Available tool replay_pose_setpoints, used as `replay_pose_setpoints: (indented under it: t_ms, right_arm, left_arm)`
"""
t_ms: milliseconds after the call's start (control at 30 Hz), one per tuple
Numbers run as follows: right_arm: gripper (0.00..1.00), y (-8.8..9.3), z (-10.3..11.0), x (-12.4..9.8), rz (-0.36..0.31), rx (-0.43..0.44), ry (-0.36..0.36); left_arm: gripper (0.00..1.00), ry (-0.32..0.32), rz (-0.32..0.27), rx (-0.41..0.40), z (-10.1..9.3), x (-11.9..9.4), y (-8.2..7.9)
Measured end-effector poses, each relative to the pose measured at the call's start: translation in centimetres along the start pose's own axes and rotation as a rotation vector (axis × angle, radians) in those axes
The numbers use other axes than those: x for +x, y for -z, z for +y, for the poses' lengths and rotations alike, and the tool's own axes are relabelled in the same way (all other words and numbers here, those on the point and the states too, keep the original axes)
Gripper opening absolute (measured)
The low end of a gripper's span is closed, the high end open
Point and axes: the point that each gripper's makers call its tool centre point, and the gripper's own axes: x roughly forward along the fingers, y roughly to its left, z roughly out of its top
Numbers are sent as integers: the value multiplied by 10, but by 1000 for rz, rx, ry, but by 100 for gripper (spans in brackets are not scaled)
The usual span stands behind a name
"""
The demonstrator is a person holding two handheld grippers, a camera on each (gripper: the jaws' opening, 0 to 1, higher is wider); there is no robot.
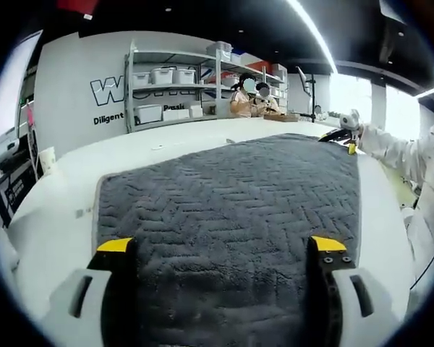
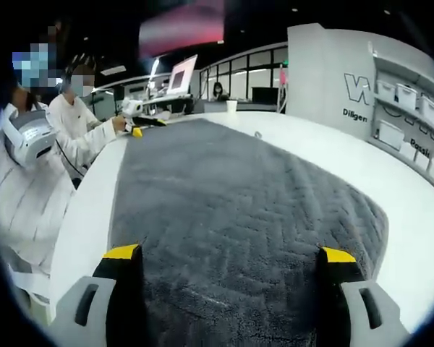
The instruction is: Open the folded towel by lifting each exposed corner and separating the folded layers until the towel lies flat within the target outline without major curled edges
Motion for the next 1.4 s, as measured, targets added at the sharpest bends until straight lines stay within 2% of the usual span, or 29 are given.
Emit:
replay_pose_setpoints:
  t_ms: [567,1133,1233,1267,1300,1367,1400]
  right_arm:
    - [100,7,13,-12,8,-11,-22]
    - [99,2,24,-8,11,3,-27]
    - [99,-7,31,-7,-37,49,-49]
    - [99,-10,32,-8,-48,44,-52]
    - [98,-15,32,-9,-66,42,-43]
    - [92,-24,29,-11,-102,44,-15]
    - [86,-28,28,-13,-112,48,-7]
  left_arm:
    - [95,11,-9,5,-9,-12,5]
    - [97,4,5,-6,-14,-15,5]
    - [99,12,-17,-41,-14,-16,0]
    - [99,8,-34,-61,-14,-17,-4]
    - [99,-4,-81,-66,-12,-19,-14]
    - [99,-21,-120,-90,-11,-23,-25]
    - [99,-33,-120,-89,-10,-25,-27]
